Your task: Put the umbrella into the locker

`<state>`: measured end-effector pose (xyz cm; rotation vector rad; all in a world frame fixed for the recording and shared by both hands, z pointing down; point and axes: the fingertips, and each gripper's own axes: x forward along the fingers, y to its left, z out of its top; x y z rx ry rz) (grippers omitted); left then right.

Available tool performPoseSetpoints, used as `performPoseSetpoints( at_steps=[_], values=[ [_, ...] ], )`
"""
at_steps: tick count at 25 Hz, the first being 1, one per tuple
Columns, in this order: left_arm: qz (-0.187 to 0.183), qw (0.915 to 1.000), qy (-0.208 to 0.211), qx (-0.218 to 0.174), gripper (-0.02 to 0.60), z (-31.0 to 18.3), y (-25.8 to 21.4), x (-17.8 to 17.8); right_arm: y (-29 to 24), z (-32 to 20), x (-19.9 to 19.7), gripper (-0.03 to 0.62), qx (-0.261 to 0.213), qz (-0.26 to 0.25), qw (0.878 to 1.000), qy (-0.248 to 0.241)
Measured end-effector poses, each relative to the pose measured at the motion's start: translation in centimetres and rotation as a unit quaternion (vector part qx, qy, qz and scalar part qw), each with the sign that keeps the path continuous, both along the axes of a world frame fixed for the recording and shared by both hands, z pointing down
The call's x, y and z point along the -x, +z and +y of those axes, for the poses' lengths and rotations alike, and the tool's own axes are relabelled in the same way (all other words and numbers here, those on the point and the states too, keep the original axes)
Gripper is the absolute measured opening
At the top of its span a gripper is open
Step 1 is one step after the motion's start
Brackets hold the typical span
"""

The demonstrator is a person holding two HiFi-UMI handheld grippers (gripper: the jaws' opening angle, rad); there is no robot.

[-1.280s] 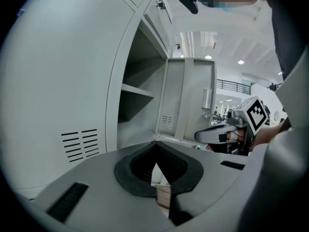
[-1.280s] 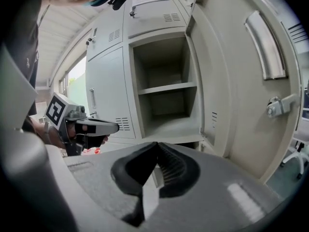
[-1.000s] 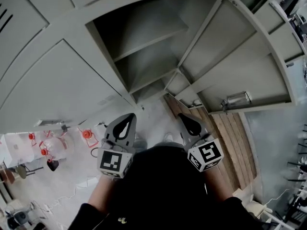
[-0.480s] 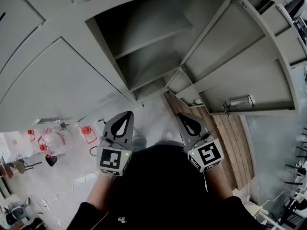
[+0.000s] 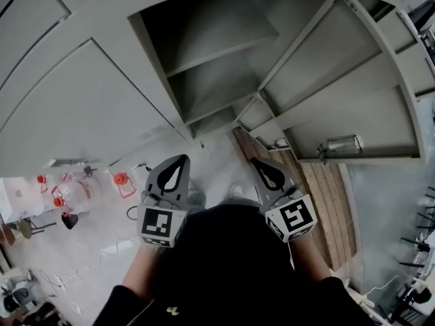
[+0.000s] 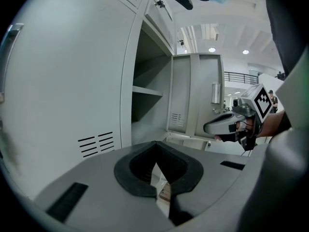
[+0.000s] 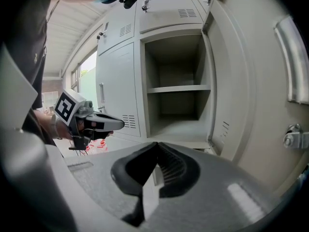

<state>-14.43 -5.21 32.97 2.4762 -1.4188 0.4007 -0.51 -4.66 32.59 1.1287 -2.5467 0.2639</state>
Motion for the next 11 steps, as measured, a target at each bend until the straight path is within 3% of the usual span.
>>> performPoseSetpoints(
  at_steps=[11],
  values=[
    [-0.004, 0.9999, -0.004, 0.010, 0.012, 0.64, 0.75, -0.10, 0.25, 0.25, -0.14, -0.003, 0.005, -0.005, 1.000, 0.007]
  ],
)
